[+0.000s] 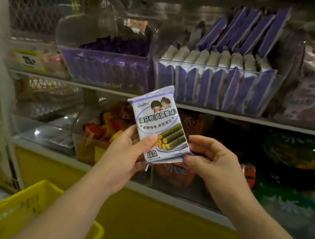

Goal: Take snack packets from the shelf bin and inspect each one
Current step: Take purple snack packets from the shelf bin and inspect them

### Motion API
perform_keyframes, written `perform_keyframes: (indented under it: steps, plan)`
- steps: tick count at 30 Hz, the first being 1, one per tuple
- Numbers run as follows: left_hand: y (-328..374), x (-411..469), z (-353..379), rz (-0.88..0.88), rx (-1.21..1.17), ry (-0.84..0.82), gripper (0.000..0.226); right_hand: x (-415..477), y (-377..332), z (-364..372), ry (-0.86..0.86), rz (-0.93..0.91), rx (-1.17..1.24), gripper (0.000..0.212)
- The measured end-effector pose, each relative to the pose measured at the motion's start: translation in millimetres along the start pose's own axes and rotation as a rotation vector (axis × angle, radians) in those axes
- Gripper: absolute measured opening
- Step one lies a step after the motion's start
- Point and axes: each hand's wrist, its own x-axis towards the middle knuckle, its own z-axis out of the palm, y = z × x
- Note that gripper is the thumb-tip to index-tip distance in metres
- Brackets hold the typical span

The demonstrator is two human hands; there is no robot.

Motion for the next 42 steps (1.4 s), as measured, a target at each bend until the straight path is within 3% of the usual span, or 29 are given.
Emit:
perform_keyframes:
  steps: [11, 15, 20, 25, 27, 30, 32, 35, 39, 42]
  plan:
    - [-6.4, -2.5, -13.8, -0.092, 0.083, -0.122, 0.043, -3.4, 4.5, -11.3, -0.289, 0.072, -0.333, 0.060]
    - [-12.5, -8.5, -16.3, -0.089, 0.173, -0.141, 0.042, -9.6, 6.4, -16.2, -0.395, 0.121, -0.227, 0.057]
    - [-19.3, -13.6, -11.2, -0.114, 0.242, -0.207, 0.044, -8.7, 6.8, -9.1, -0.211, 0.098, 0.113, 0.035]
    - [-20.5, -15.3, -9.6, -0.136, 0.235, -0.209, 0.044, -8.7, 7.3, -4.0, -0.165, 0.119, 0.245, 0.032]
    - [-20.9, -15.7, -6.5, -0.083, 0.339, -0.136, 0.038, -8.9, 6.6, -1.1, -0.127, 0.127, 0.249, 0.034]
    - [-24.7, -16.9, 4.2, 0.125, 0.531, 0.104, 0.040, -10.3, 7.9, 7.4, -0.026, 0.163, 0.252, 0.043]
    - [-28.8, -21.8, 14.4, 0.232, 0.604, 0.146, 0.041, -13.6, 9.5, 15.0, -0.007, 0.203, 0.274, 0.045]
    - [-37.2, -26.8, 23.4, 0.176, 0.624, 0.030, 0.040, -16.5, 9.5, 20.8, -0.034, 0.203, 0.276, 0.048]
    - [-36.2, -26.8, 20.7, -0.002, 0.384, -0.179, 0.078, -16.6, 8.2, 21.0, -0.185, 0.179, 0.306, 0.038]
    - [-31.8, -26.6, 15.6, 0.046, 0.371, -0.216, 0.074, -17.8, 11.8, 20.5, -0.219, 0.145, 0.220, 0.035]
